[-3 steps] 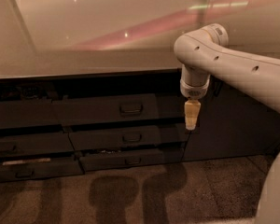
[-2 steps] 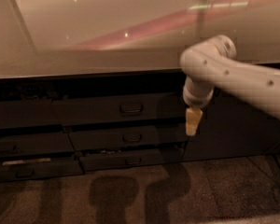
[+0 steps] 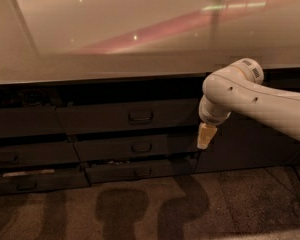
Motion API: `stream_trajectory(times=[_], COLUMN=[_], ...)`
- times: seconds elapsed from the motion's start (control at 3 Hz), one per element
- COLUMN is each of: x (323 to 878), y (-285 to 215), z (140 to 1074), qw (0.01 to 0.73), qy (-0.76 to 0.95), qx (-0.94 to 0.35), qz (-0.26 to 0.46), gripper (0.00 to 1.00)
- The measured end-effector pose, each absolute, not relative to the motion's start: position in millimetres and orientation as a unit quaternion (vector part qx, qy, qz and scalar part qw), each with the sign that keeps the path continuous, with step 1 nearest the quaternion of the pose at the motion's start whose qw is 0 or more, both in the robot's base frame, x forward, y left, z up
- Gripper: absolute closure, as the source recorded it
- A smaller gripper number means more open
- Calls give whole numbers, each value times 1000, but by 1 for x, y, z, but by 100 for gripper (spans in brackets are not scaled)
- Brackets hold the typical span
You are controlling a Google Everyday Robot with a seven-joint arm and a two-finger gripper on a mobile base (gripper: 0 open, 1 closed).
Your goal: Open top drawer
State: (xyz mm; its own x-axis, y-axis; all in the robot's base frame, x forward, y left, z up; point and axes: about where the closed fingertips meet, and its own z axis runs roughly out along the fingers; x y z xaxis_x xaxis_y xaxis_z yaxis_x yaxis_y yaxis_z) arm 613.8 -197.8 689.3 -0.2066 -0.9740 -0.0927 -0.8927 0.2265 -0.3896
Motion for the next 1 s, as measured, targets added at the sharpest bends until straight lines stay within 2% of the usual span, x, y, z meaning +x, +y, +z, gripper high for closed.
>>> stream_trajectory(times=[0.33,0.67,1.0], x=[614,641,692], y=[-198,-202,-207], z=[689,689,698], qw=[161,138,112], qy=[766,776,791], qx=[-609,-602,-587], qz=[-126,-128,-134], gripper=[0,0,0])
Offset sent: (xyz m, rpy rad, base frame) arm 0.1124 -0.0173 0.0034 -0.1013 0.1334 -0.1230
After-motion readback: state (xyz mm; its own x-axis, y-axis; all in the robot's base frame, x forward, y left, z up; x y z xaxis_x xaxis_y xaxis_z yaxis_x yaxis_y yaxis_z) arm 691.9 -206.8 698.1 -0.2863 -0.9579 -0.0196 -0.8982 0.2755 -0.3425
